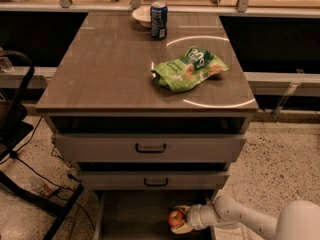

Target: Place apple into bottom drawer

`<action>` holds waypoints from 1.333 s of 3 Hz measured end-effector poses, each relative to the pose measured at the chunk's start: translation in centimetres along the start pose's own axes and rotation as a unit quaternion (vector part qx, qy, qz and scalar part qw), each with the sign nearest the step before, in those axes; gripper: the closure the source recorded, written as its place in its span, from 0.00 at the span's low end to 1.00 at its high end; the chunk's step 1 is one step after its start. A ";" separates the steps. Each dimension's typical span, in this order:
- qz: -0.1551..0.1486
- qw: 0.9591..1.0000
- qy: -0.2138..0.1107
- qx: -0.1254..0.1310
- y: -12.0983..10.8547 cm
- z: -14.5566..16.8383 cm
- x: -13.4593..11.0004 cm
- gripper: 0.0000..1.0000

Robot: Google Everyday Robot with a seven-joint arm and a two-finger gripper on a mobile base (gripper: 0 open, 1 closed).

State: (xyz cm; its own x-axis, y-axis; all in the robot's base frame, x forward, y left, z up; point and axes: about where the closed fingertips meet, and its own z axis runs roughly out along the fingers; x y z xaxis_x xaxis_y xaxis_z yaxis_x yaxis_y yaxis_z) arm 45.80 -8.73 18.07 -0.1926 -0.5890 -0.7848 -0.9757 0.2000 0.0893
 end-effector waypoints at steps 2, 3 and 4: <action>-0.007 0.999 0.035 -0.039 0.9 3.8 0.4 1.00; -0.001 0.997 0.046 -0.061 1.5 5.3 0.8 1.00; 0.016 0.997 0.049 -0.065 1.7 6.1 1.4 1.00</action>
Offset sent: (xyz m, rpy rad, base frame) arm -0.0081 0.0450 -0.0401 -0.0857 0.0813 0.1252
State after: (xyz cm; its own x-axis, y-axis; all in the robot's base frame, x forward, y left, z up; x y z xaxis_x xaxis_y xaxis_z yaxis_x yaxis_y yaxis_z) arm 44.49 -4.39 13.41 -0.2278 -0.6590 -0.7169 -0.9728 0.1215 0.1974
